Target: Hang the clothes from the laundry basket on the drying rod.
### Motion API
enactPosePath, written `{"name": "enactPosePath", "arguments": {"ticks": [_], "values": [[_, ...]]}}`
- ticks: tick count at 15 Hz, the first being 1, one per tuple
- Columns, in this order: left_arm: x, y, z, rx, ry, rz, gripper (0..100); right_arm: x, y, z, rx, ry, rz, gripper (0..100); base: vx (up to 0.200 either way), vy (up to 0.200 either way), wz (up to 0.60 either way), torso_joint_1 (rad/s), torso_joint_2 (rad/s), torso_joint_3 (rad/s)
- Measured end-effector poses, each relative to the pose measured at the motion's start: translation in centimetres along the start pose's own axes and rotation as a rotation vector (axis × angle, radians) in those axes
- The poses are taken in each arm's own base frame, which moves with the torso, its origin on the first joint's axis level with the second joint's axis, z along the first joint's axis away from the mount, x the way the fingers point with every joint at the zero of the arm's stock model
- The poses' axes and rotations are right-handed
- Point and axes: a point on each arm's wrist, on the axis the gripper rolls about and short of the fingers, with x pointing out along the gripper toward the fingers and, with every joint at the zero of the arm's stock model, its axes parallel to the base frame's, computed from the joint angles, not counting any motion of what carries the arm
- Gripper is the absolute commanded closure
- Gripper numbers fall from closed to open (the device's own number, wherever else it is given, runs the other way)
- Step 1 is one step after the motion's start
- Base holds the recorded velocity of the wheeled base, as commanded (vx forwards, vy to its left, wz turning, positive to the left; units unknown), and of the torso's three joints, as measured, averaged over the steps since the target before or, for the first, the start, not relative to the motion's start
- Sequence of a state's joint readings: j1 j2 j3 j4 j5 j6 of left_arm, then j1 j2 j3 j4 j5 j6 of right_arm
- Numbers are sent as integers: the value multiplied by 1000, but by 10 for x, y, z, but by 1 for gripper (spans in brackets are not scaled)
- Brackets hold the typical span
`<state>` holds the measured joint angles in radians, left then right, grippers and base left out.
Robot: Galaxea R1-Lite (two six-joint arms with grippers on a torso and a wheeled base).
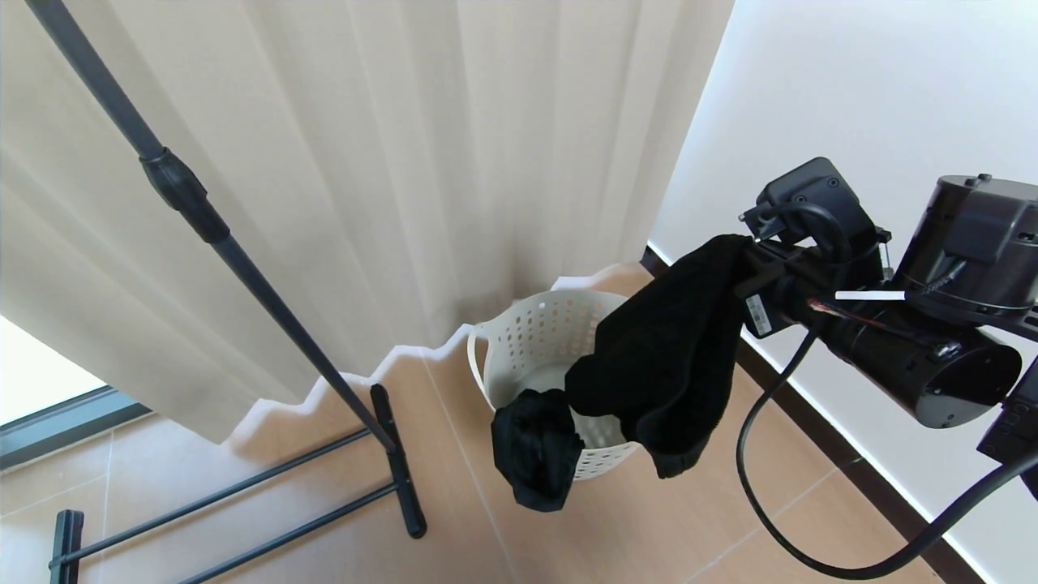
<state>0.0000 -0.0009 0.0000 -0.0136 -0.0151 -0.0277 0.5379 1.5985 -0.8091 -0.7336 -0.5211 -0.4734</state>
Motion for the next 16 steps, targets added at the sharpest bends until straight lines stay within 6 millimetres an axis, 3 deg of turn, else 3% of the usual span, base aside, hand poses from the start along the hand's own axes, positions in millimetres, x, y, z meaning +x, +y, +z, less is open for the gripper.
{"name": "enactPosePath", "arguments": {"ticks": [8,16], "values": [[0,0,0,0,2,0,0,2,-4,0,50,5,-15,100,0,0,0,4,-11,190],[0,0,0,0,0,0,0,3,-4,-3,56,17,-14,100,0,0,0,101,-408,-111]]}}
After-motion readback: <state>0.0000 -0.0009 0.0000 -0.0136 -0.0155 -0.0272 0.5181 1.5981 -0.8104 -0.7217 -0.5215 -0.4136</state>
